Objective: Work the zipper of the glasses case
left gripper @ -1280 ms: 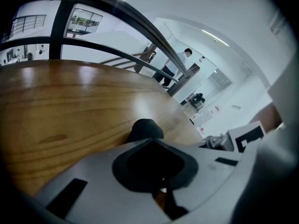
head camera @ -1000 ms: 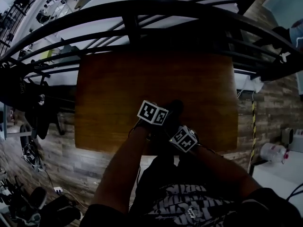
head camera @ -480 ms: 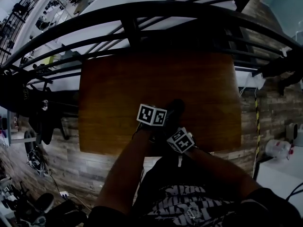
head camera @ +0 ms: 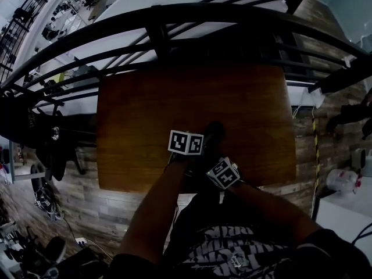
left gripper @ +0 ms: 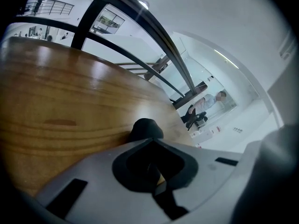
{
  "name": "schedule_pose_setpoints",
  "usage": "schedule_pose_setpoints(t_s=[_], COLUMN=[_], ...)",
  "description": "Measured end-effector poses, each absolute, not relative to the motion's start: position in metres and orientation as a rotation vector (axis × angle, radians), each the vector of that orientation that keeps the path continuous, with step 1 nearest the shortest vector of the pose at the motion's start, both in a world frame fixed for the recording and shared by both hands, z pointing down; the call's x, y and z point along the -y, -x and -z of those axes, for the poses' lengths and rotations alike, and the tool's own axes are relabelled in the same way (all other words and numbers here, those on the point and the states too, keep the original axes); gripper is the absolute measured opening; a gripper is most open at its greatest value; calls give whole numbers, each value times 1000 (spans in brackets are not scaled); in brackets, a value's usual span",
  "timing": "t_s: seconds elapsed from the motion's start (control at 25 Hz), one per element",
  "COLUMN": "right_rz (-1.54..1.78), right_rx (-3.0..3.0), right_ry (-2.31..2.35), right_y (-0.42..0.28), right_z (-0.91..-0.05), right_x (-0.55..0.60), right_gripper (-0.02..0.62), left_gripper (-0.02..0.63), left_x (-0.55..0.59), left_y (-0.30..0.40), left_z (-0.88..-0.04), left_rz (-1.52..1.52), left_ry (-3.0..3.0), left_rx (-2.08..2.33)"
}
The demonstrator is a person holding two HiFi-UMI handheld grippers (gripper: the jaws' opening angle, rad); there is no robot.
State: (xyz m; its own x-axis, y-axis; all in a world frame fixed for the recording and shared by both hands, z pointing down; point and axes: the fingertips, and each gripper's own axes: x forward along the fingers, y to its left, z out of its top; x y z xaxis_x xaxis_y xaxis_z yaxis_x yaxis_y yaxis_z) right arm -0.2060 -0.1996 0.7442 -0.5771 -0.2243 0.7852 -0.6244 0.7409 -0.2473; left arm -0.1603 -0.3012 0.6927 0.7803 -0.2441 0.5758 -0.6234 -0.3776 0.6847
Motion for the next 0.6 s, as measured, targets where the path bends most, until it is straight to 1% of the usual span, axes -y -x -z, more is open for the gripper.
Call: schedule_pose_setpoints(t_s=[0.6], right_rz=[-556], right_rx=[2145], right_ry=[-630], right_y=[190], right_z=[-735], right_x=[210], right_gripper=[-2], left_gripper=[0], left_x=[306], left_y=[160], left_z=[-694], left_rz=[-543], left_ry=[-1996], left_rx=[679])
